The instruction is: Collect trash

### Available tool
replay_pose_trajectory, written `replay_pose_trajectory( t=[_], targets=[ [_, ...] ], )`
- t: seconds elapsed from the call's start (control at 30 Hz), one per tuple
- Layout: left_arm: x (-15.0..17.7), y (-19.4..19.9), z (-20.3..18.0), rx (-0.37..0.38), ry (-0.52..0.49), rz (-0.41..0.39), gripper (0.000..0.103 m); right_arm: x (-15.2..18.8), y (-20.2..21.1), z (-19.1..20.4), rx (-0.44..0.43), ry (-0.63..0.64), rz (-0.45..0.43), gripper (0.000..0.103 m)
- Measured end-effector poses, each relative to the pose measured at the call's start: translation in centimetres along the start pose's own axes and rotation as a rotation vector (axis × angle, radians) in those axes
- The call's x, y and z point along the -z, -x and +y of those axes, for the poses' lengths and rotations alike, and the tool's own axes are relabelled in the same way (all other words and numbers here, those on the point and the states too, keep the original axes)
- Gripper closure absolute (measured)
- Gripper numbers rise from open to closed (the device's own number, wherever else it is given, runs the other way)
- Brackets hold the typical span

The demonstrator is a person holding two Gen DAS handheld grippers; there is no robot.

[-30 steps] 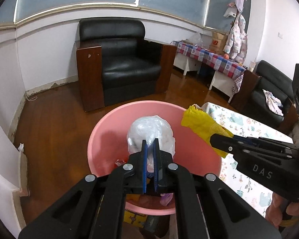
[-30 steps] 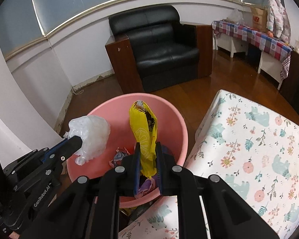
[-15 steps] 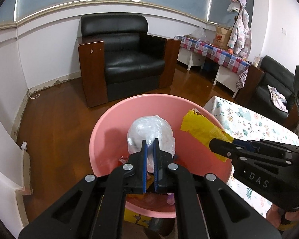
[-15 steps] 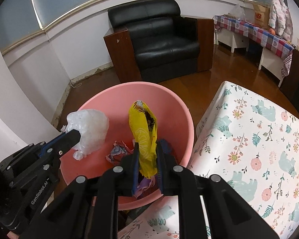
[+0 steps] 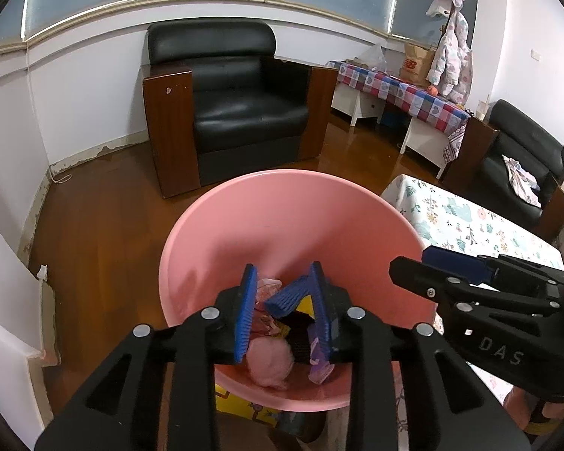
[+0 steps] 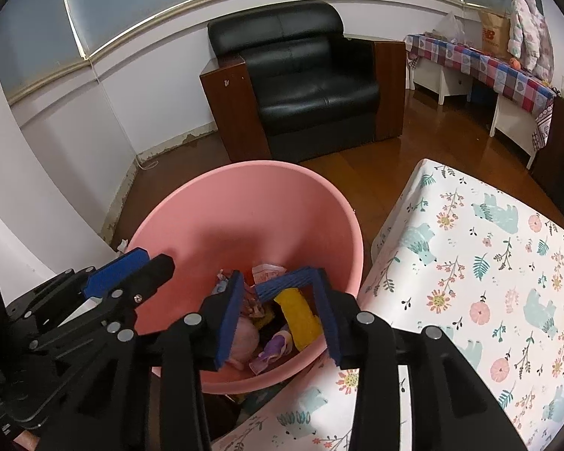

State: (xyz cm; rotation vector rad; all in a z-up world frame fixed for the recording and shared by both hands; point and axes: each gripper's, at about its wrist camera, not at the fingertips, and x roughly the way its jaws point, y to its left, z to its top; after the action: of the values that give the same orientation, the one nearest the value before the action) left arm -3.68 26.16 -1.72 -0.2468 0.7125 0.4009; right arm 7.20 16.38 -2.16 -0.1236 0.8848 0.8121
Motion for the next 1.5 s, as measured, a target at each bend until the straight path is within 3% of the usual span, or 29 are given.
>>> replay_pose_trajectory(
  t=[0.4,0.5,0.77,1.2,1.5],
  targets=[
    [-0.3,1.8,-1.6,-0.008,-0.018,-0.031,0.073,0.9,4.8,-0.9,-0.039,0.001,-0.093,0.051],
    [-0.4,2.7,-2.2,-0.027,-0.032,-0.052,0.059,1.4,6.3,-0.9,-0.028,0.019,-0.124,0.049],
    [-0.4,5.2,-3.9,-0.031,-0.046,-0.099,0.058,3.2,9.4,-1.2,0.0,0.033,-0.18,0.04],
    [-0.3,8.1,-6.3,-0.03,-0.059,-0.145,0.057,5.5,13.2,-3.3,0.024,-0.029,-0.226,0.035],
    [0.4,9.4,-7.6,-0.016,-0.065,-0.164,0.051,7.1,14.6,-3.5,0.06,-0.038,-0.245,0.035]
  ],
)
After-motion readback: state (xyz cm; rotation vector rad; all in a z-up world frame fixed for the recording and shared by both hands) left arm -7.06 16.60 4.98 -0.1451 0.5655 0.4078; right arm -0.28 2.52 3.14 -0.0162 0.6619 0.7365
